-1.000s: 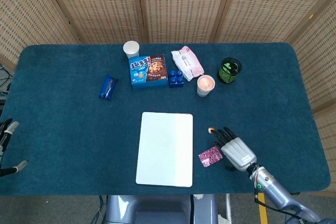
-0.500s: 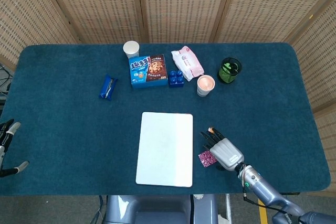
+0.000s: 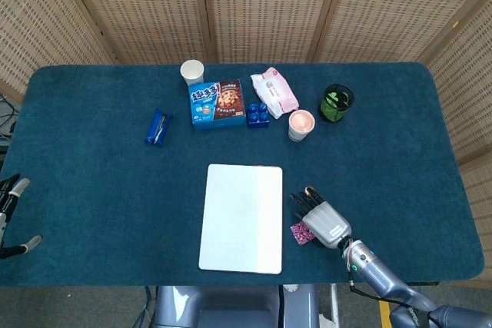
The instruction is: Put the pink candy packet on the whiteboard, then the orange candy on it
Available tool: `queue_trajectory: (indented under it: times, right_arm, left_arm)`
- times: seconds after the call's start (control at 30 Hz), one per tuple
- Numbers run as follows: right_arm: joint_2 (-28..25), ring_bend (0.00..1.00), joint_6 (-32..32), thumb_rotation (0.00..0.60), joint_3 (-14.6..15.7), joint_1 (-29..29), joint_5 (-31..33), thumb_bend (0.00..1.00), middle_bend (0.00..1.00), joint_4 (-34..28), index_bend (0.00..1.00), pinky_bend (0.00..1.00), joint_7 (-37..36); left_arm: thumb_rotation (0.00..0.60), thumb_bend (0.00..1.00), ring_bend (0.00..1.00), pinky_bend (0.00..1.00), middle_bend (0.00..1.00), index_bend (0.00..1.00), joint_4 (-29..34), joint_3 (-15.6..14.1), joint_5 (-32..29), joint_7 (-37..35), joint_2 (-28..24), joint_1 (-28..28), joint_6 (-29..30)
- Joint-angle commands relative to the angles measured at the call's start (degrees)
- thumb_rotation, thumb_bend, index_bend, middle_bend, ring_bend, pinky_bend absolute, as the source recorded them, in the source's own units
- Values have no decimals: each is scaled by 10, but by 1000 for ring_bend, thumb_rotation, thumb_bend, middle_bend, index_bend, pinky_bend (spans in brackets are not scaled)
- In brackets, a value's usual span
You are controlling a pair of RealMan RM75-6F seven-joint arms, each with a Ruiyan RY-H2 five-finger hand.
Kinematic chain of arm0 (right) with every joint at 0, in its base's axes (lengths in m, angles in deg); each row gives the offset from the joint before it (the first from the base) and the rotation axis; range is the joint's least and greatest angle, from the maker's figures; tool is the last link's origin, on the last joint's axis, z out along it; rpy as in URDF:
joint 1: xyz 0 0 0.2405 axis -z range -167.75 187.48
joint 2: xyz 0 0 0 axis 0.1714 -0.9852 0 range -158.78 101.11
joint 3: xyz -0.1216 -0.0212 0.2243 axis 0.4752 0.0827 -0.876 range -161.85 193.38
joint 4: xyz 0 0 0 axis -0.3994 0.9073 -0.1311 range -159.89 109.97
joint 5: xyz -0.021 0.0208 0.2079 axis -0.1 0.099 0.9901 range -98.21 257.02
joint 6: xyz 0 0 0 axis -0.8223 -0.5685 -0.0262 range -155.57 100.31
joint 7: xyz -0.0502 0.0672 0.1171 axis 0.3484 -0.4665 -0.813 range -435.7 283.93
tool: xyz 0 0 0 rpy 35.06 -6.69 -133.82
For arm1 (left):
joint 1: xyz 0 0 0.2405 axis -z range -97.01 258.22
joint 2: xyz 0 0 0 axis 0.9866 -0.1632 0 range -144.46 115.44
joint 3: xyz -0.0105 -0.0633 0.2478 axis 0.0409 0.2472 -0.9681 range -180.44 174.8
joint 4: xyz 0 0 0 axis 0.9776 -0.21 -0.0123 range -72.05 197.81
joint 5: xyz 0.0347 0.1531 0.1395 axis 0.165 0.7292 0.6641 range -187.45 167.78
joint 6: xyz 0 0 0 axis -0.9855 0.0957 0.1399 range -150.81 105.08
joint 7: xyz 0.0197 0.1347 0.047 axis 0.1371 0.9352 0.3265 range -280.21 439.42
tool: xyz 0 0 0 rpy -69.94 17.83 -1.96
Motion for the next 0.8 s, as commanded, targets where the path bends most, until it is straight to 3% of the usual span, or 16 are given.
queue_trajectory:
  times: [0.03, 0.23, 0.37, 0.8]
  right_arm:
    - [3, 0, 5, 600, -1, -3, 10, 234, 0, -1, 315, 0, 11]
    - [8, 0, 5, 600, 0, -4, 24, 265, 0, -3, 459, 0, 20]
    - [11, 0, 1, 600, 1, -3, 24, 355, 0, -3, 520, 0, 6]
    - [-2, 0, -7, 600, -12, -12, 37, 360, 0, -42, 525, 0, -12]
  left_arm:
    - [600, 0, 0, 0, 0, 0, 0, 0, 0, 0, 0, 0, 0]
    - [600, 0, 0, 0, 0, 0, -1, 0, 0, -3, -1, 0, -1]
    - [600, 0, 0, 0, 0, 0, -1, 0, 0, -3, -1, 1, -1]
    - [600, 0, 0, 0, 0, 0, 0, 0, 0, -6, -3, 0, 0]
